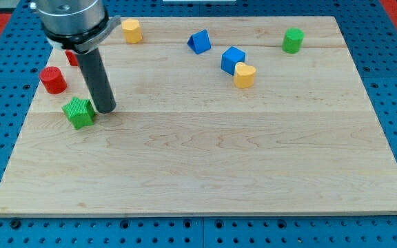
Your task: Move the yellow heart to the center of the board
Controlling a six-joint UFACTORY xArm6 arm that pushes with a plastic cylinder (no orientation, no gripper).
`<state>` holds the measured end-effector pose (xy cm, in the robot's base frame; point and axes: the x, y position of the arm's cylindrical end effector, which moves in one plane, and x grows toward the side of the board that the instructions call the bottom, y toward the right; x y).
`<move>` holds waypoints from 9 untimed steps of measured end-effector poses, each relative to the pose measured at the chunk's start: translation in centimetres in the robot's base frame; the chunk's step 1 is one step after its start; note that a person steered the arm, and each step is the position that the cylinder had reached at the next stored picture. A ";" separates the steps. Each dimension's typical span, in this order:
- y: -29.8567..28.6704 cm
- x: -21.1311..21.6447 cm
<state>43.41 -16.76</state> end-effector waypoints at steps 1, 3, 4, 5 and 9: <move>-1.9 0.0; -1.9 -1.0; 9.2 -3.3; 22.1 -3.4; 23.4 -8.4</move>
<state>35.06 6.64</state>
